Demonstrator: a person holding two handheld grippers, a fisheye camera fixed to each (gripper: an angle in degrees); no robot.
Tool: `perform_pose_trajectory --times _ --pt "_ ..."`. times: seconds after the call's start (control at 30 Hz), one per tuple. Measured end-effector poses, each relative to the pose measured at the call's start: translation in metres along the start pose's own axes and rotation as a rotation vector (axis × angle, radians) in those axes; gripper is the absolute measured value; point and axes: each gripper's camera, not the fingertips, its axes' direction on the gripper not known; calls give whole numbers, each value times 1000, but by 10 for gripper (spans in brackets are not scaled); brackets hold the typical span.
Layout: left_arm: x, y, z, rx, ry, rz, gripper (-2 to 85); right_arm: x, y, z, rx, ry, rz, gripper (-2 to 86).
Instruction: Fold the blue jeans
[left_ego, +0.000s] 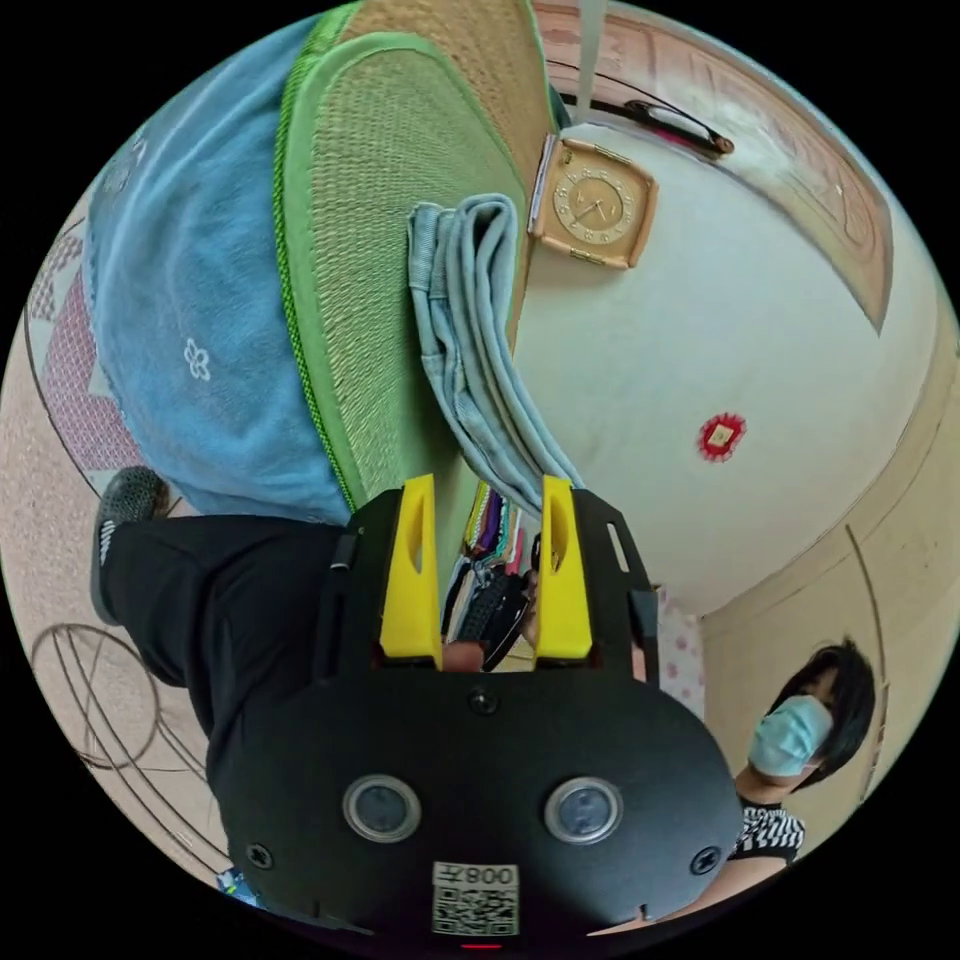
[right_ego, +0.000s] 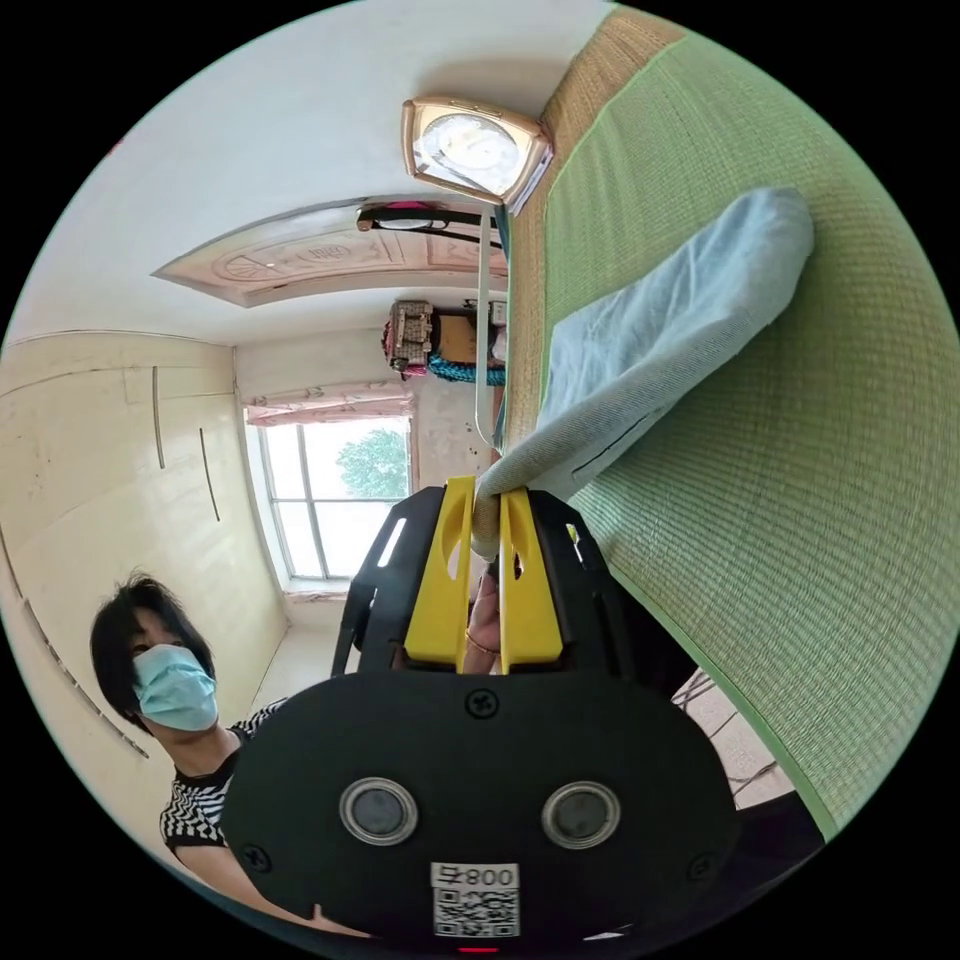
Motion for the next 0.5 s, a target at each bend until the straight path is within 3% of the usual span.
perform_pose_trajectory --times 0.1,0.5 --pt "-5 -8 -11 65 72 -46 153 -9 -3 9 -5 13 -10 12" --pt "0 -48 -52 197 32 -112 156 -18 7 29 6 5 5 9"
